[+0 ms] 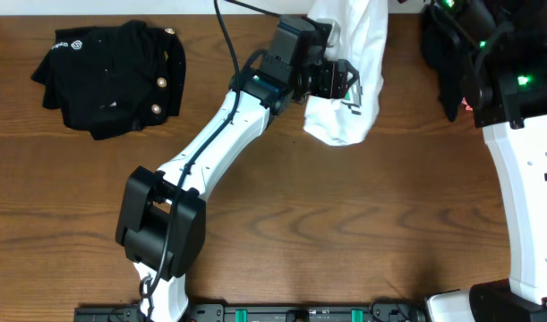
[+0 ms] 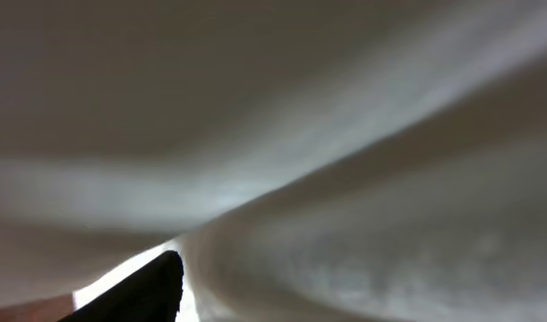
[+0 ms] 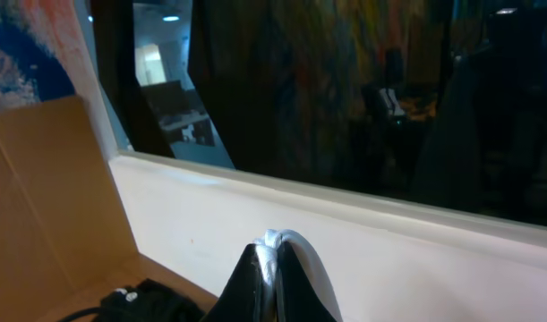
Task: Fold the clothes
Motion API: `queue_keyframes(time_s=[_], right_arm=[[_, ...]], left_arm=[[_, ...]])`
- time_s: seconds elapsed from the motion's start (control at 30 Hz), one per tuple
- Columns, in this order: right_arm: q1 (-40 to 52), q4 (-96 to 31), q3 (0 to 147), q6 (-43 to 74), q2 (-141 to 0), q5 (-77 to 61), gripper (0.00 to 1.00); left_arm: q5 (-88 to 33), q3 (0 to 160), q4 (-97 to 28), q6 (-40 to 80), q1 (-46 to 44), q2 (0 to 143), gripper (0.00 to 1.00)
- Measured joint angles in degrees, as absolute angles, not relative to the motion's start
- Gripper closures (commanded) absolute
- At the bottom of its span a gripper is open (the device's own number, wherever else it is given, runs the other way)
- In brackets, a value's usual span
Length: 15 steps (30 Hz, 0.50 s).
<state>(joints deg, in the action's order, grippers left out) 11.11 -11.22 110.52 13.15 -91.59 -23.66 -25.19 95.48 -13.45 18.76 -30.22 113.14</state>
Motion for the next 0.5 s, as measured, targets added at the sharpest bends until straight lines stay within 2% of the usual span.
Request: queue_keyframes(time_s=[0.1, 0.13, 0.17, 0.2, 0.23, 0.27, 0.3, 0.5], right_arm=[[11.11, -11.03, 110.50, 13.69, -91.59, -24.12, 0.98], [11.11, -11.00, 110.50, 13.87, -91.59, -24.47, 0.98], [11.11, -11.00, 110.52, 13.96, -91.59, -24.75, 0.98], [11.11, -11.00, 110.52, 14.09, -91.59, -25.21, 0.98], [11.11, -11.00, 110.50, 14.13, -91.59, -25.67, 0.98], [11.11, -10.98, 110.50, 14.17, -91.59, -26.00, 0.98], [11.11, -11.00, 110.52, 14.26, -91.59, -26.17, 0.98], [11.11, -11.90, 110.52, 14.33, -91.59, -26.87, 0.98]], left_arm=[[-23.44, 95.48, -12.93, 20.18, -30.22, 113.14, 0.30], [-22.76, 95.48, -12.86, 20.80, -30.24, 113.14, 0.35], [-21.85, 95.48, -12.84, 21.34, -30.24, 113.14, 0.44], [-20.82, 95.48, -12.82, 21.65, -30.30, 113.14, 0.62], [-19.92, 95.48, -12.78, 22.22, -30.35, 113.14, 0.85], [-18.83, 95.48, -12.75, 22.63, -30.41, 113.14, 0.91], [-18.06, 95.48, -12.73, 22.55, -30.44, 113.14, 0.94], [-14.37, 95.48, -12.73, 22.48, -30.24, 113.14, 0.94]])
